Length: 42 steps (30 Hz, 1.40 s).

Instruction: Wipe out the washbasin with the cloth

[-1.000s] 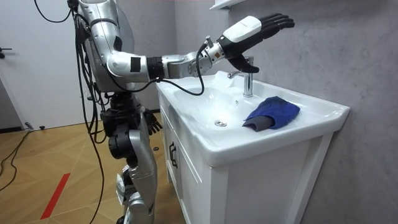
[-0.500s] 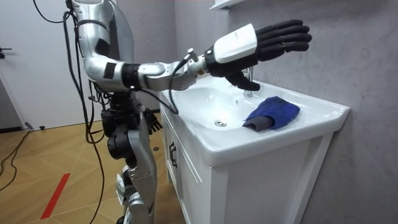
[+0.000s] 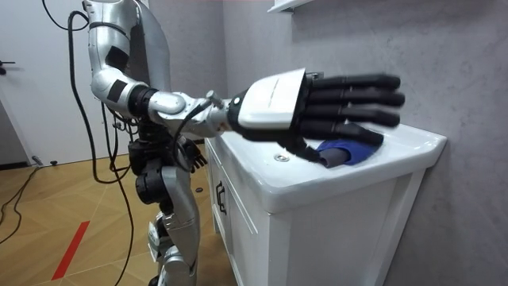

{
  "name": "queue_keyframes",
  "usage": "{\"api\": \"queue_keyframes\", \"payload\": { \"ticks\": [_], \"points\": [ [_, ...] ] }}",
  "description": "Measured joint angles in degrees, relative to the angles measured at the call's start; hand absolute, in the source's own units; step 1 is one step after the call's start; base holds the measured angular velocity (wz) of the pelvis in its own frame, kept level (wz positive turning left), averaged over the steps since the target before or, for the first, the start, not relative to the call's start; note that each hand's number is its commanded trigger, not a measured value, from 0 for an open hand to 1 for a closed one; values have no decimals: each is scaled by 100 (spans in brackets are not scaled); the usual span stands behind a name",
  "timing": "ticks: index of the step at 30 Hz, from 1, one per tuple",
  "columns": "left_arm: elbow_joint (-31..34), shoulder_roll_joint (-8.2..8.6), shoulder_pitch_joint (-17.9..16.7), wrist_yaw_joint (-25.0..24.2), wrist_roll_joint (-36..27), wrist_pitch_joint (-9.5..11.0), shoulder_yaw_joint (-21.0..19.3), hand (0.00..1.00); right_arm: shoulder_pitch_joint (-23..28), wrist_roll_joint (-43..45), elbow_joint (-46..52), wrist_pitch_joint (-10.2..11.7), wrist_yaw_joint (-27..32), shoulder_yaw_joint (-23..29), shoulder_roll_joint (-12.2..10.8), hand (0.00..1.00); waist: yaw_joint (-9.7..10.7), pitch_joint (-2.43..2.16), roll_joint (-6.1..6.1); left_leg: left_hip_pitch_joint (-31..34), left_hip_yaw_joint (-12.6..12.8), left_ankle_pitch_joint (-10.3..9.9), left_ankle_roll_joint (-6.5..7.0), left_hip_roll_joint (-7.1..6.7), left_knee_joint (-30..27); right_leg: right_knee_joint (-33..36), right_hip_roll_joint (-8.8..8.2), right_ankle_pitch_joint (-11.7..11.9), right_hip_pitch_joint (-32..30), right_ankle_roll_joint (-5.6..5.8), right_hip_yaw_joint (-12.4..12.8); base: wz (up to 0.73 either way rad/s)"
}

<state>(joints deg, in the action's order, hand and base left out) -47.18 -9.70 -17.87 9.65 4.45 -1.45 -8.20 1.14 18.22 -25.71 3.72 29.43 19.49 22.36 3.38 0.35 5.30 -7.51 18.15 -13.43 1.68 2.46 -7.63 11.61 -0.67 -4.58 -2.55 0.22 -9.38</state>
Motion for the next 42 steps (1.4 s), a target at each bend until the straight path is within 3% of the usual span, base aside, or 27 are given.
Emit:
{"api": "queue_keyframes", "payload": {
  "ticks": [19,21,23,25,33,42],
  "points": [
    [-8,1,-45,-5,18,-1,-5,0,268,-1170,-340,8,-283,-15,-77,0,-20,-3,-30,-19,39,-3,-4,-4,19,-9,16,0,3,-1,71,-1],
    [-47,3,-61,-4,20,-1,-5,0,300,-1339,-438,103,-318,-7,-129,0,-16,-30,-51,-22,39,-3,-5,-3,20,-17,19,1,10,-1,92,0],
    [-81,14,-79,-4,21,-2,-28,0,341,-1499,-534,234,-353,14,-196,0,11,-91,-101,-24,30,-3,-5,-2,22,-44,15,1,29,-1,59,3],
    [-73,8,-84,2,19,-2,-62,0,373,-1603,-604,272,-390,47,-217,0,17,-103,-113,-33,1,-4,-5,0,20,-101,15,13,76,-1,32,10],
    [-224,3,-51,13,-17,12,-65,0,399,-2100,-1122,795,-413,55,-677,0,92,-100,-122,-168,-105,-19,-19,12,3,-114,15,12,250,0,-23,6],
    [-474,4,-1,11,-48,65,-57,0,329,-2252,-1651,1124,-426,52,-696,0,106,-122,-102,-262,-168,-63,-8,17,-17,-203,16,16,430,7,-101,4]
  ]
}}
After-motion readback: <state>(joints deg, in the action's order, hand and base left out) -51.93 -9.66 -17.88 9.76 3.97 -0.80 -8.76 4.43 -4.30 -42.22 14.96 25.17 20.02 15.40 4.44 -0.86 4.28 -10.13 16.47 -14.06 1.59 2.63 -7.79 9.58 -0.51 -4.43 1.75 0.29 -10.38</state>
